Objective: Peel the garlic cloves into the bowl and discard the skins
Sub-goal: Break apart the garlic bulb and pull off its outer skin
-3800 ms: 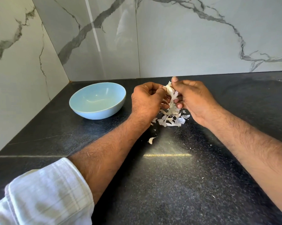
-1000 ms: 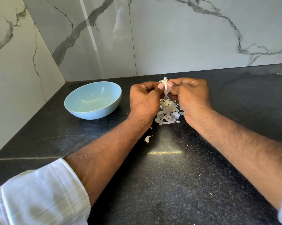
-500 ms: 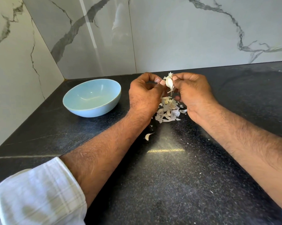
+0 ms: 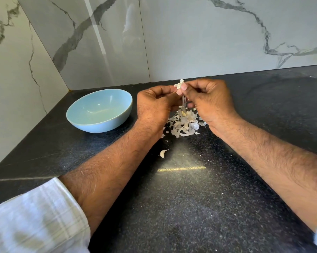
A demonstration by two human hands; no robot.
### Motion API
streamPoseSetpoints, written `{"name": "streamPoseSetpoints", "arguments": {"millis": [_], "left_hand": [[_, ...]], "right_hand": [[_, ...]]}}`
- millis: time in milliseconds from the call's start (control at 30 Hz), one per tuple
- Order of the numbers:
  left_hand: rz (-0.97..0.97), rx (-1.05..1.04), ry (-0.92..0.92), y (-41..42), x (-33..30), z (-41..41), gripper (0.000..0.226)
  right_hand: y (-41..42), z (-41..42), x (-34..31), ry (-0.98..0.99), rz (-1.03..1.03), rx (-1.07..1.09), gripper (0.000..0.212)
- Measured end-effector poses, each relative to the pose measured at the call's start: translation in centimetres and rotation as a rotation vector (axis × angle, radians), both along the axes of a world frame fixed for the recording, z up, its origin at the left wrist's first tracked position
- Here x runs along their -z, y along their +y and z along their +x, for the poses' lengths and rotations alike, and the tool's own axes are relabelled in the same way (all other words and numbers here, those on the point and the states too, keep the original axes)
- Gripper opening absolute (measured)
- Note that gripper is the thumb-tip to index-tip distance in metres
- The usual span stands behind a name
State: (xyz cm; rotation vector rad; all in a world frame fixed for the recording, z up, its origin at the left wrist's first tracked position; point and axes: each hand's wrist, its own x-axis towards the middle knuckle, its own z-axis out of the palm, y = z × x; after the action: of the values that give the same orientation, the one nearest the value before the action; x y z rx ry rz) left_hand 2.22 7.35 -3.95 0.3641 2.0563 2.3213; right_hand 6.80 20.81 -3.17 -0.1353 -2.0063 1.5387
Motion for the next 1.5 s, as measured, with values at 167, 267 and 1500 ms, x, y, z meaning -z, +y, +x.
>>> {"name": "streamPoseSetpoints", "arguments": {"millis": [167,267,1500], "left_hand": [[0.033,-0.017,-0.002,0.5,-0.1,0.9,0.015],[0.036,-0.049,0.033,0.8,0.2,1.3,0.011],[-0.334,-0.269,0.331,1.5,0.5,1.1,0.012]], "right_hand": [[-0.7,0.0,0.7,0.046,0.129,0.116,0.014],[-1.1,-0.2,1.0,0.033,0.253,0.158,0.023],[-0.8,0.0,0.0,-0.02,-0.411,0.024,0.014]]}}
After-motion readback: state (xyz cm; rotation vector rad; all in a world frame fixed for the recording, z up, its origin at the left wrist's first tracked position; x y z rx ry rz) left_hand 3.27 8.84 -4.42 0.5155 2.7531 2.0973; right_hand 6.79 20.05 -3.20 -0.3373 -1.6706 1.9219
